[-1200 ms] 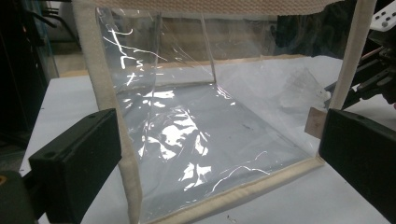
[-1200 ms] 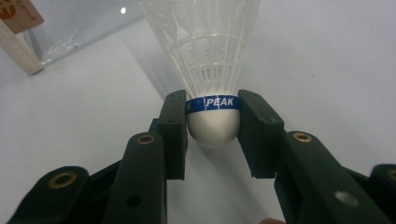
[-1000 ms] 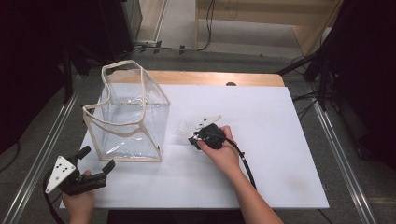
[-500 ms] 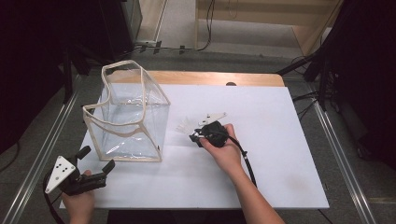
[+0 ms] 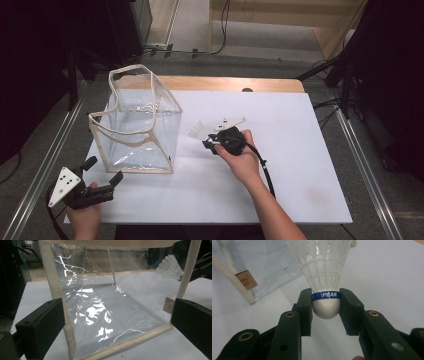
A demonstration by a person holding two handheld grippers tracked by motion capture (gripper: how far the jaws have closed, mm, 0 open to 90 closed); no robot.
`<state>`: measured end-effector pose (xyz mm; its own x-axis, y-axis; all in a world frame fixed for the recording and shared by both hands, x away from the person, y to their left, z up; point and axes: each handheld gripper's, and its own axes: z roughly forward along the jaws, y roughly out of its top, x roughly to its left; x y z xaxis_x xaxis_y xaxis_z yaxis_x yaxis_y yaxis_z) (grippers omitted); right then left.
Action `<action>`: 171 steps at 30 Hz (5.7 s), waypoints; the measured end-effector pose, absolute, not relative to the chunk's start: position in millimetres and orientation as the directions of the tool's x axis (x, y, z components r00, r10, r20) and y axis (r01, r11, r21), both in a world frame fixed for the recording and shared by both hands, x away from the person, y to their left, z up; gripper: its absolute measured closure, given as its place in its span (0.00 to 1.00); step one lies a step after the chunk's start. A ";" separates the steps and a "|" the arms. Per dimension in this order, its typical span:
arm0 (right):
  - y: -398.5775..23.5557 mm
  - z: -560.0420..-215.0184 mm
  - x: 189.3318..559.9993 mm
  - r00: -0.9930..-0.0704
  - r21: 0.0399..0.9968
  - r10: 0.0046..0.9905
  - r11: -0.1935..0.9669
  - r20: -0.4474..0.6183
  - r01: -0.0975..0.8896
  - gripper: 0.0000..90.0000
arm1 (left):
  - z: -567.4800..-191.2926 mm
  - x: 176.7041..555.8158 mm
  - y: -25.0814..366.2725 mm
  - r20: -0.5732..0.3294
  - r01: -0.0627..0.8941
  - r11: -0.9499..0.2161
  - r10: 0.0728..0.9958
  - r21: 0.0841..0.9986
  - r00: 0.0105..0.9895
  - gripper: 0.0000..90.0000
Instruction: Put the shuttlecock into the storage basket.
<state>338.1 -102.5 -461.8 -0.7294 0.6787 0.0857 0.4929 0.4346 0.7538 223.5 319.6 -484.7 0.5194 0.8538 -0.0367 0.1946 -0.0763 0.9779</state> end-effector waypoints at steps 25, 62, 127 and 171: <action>-100.4 -440.4 334.1 -0.742 0.797 0.661 0.384 0.115 0.466 0.70 | -484.7 223.5 319.8 -0.037 0.195 -0.076 0.854 0.978 0.520 0.00; -90.3 -405.5 331.0 -0.751 0.842 0.653 0.348 0.098 0.412 0.70 | -484.7 223.7 320.1 -0.037 0.194 -0.076 0.855 0.978 0.518 0.00; -71.0 -367.4 327.3 -0.788 0.884 0.608 0.313 0.095 0.348 0.70 | -484.7 223.6 320.3 -0.043 0.194 -0.068 0.854 0.979 0.519 0.00; -55.5 -343.4 331.5 -0.808 0.901 0.582 0.295 0.093 0.317 0.70 | -484.6 223.9 320.5 -0.045 0.195 -0.067 0.853 0.978 0.520 0.00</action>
<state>331.5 -55.5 -343.4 -0.8076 0.5823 0.0933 0.3169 0.2951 0.9014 223.9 320.5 -484.6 0.5198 0.8531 -0.0451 0.1950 -0.0671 0.9785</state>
